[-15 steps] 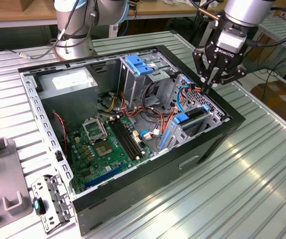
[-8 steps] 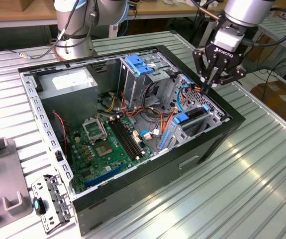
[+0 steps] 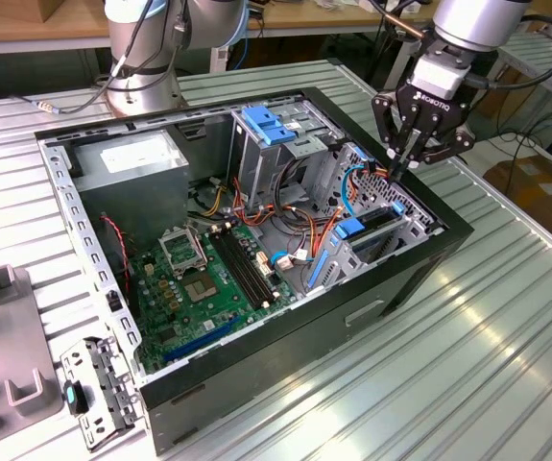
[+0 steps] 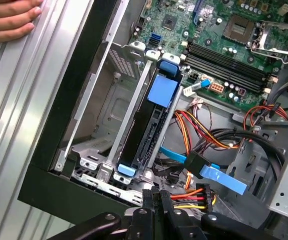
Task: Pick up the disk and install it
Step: 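Insert the first disk wire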
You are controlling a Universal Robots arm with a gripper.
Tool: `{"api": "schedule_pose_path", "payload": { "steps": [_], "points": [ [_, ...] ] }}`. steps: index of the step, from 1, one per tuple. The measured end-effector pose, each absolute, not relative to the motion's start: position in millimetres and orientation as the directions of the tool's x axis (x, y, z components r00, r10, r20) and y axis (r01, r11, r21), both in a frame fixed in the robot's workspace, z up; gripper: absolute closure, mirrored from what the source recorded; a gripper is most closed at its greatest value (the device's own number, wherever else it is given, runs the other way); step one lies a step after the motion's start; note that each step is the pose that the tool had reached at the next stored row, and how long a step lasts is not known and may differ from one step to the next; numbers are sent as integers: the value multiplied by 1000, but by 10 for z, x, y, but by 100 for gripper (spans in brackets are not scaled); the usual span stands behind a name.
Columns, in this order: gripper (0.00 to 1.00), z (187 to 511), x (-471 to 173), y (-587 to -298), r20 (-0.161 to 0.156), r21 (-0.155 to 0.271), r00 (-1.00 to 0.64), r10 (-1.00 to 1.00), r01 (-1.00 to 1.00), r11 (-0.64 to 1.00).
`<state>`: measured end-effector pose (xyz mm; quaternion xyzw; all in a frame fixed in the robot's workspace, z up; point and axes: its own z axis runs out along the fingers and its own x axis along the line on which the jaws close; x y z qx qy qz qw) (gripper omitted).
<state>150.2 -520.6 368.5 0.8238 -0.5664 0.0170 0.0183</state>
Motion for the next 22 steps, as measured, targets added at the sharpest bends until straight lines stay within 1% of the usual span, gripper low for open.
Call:
{"api": "schedule_pose_path", "payload": {
  "steps": [5, 10, 20, 22],
  "points": [
    [83, 3683, 1496, -5206, 48, 11, 277, -960, -961, -277],
    [83, 3683, 1372, -5206, 49, 11, 271, -961, -963, -271],
    [83, 3630, 1372, -5206, 49, 11, 67, -997, -998, -66],
    [83, 3628, 1372, -5206, 49, 11, 62, -997, -998, -62]
  ]
}}
